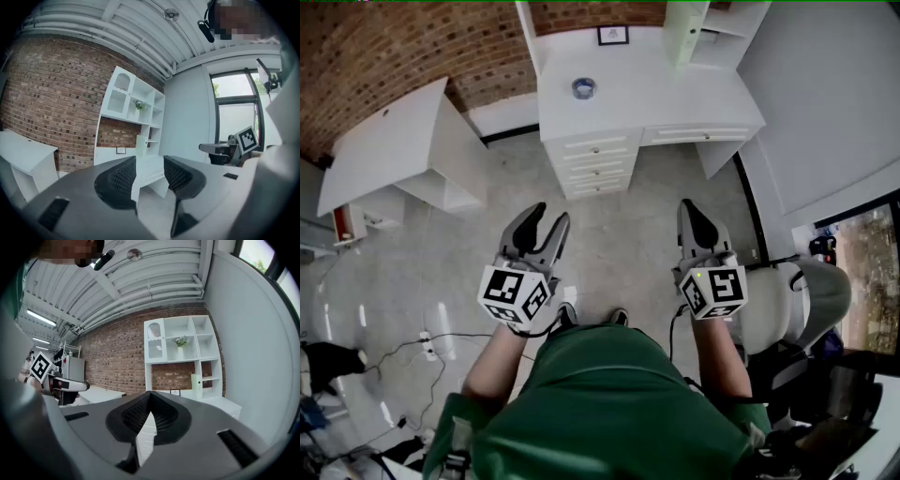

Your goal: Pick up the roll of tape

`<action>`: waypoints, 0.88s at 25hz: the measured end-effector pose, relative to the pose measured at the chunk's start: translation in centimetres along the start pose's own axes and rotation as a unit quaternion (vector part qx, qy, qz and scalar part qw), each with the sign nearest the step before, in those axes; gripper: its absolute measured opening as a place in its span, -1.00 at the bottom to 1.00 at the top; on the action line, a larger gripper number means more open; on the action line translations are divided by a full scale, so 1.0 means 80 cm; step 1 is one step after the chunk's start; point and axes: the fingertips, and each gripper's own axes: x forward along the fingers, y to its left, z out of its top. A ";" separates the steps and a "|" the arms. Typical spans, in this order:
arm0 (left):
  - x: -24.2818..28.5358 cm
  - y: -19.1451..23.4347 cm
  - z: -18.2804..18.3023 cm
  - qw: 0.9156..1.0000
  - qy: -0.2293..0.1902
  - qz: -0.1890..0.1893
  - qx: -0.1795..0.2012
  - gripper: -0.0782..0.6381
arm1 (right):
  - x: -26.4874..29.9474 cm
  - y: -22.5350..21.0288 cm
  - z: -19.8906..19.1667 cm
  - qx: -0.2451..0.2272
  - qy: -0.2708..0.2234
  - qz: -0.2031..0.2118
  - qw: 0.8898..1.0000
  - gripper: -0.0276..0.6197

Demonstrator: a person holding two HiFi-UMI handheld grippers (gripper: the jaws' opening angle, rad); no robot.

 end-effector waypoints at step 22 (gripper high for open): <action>-0.100 0.167 0.059 0.998 -0.056 0.010 0.001 -0.24 | 0.037 0.137 0.047 -0.032 -0.020 -0.037 0.999 -0.49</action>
